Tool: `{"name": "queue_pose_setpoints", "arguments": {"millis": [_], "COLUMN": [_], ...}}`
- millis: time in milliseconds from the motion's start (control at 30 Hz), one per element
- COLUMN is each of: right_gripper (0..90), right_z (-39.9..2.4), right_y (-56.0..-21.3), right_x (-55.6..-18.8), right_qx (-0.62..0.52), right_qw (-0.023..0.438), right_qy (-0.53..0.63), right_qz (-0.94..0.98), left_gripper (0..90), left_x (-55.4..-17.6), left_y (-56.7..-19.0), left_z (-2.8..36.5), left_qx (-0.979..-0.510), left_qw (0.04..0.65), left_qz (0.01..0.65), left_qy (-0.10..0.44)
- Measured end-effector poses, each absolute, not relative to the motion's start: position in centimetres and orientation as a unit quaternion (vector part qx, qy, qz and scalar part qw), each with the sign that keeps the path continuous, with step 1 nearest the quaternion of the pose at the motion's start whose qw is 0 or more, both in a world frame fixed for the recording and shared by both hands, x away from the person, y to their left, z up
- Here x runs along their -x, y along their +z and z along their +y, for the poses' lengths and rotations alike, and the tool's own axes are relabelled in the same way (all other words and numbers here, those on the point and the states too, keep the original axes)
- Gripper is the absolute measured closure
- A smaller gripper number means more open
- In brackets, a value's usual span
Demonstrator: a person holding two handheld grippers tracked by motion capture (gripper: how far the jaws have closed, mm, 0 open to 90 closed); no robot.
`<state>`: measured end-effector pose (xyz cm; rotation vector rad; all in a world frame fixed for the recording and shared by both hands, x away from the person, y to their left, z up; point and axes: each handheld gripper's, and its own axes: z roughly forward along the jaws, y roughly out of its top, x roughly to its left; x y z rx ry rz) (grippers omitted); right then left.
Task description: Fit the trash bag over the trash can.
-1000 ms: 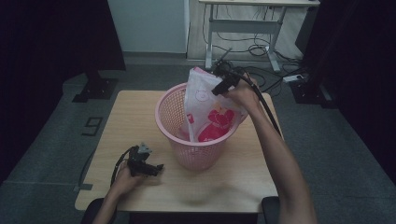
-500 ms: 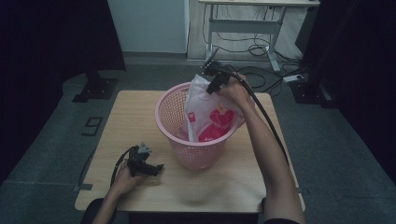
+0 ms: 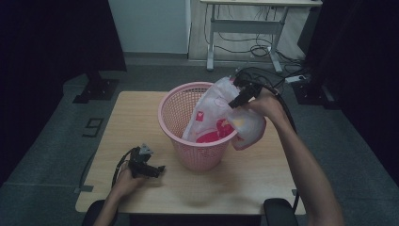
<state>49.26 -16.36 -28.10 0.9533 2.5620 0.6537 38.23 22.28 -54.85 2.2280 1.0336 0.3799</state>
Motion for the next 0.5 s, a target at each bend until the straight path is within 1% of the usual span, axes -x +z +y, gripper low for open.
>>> {"name": "queue_pose_setpoints", "arguments": {"millis": [33,67,133,167,200,233,267,300,400,433,467,500], "right_gripper": [30.1,29.0,29.4,32.3,32.3,33.0,33.4,33.4,35.3,36.6,41.7,41.7], "right_z": [-16.4,-16.2,-15.3,-13.8,-13.8,-13.0,-11.1,-11.1,-8.5,-7.9,-7.1,-7.1], "right_y": [-28.1,-27.5,-26.4,-25.7,-25.7,-25.5,-25.3,-25.3,-26.1,-26.5,-27.5,-27.5], "right_x": [-49.3,-49.5,-50.1,-51.0,-51.0,-51.5,-52.5,-52.5,-54.3,-54.8,-55.8,-55.8], "right_qx": [-0.335,-0.337,-0.331,-0.321,-0.321,-0.314,-0.301,-0.301,-0.282,-0.278,-0.273,-0.273], "right_qw": [0.165,0.171,0.185,0.183,0.183,0.185,0.185,0.185,0.188,0.184,0.181,0.181], "right_qy": [0.229,0.241,0.254,0.267,0.267,0.275,0.28,0.28,0.264,0.256,0.239,0.239], "right_qz": [0.899,0.894,0.89,0.89,0.89,0.89,0.893,0.893,0.903,0.907,0.914,0.914], "left_gripper": [0.0,0.0,0.0,0.0,0.0,0.0,0.0,0.0,0.0,0.0,0.0,0.0], "left_x": [-38.2,-38.2,-38.2,-38.2,-38.2,-38.2,-38.2,-38.2,-38.2,-38.3,-38.3,-38.3], "left_y": [-54.9,-54.9,-54.9,-54.9,-54.9,-54.9,-54.9,-54.9,-54.9,-54.9,-54.9,-54.9], "left_z": [22.3,22.3,22.3,22.3,22.3,22.3,22.3,22.3,22.3,22.3,22.3,22.3], "left_qx": [-0.849,-0.849,-0.849,-0.849,-0.849,-0.849,-0.849,-0.849,-0.849,-0.85,-0.85,-0.85], "left_qw": [0.322,0.322,0.322,0.322,0.322,0.322,0.322,0.322,0.322,0.323,0.323,0.323], "left_qz": [0.394,0.394,0.394,0.394,0.394,0.394,0.394,0.394,0.393,0.392,0.391,0.39], "left_qy": [0.145,0.145,0.145,0.145,0.145,0.145,0.145,0.145,0.145,0.144,0.144,0.144]}}
